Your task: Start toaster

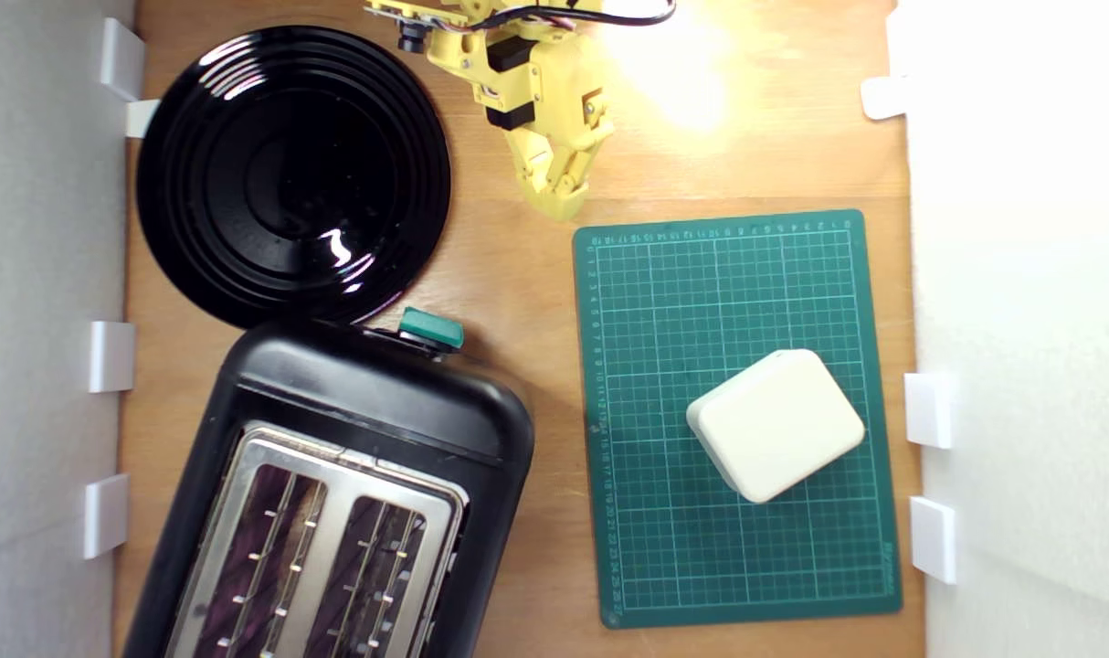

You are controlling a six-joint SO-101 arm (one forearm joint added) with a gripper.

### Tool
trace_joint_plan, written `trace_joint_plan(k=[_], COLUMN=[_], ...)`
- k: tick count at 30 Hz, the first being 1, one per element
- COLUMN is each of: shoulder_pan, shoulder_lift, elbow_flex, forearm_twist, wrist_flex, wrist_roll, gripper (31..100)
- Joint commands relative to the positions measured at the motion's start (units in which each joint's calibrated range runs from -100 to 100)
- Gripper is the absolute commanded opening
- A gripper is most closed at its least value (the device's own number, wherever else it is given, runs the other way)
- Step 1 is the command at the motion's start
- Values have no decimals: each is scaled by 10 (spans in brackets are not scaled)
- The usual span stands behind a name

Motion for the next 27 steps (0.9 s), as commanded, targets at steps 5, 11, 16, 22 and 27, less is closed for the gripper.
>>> trace_joint_plan(k=[5,11,16,22,27], shoulder_pan=[-5,-5,-5,-5,-5], shoulder_lift=[-2,-2,-4,-4,-5], elbow_flex=[3,3,3,3,3], forearm_twist=[0,8,8,3,2], wrist_flex=[0,0,0,0,0], wrist_roll=[-1,0,-1,-1,0], gripper=[317,320,314,314,314])
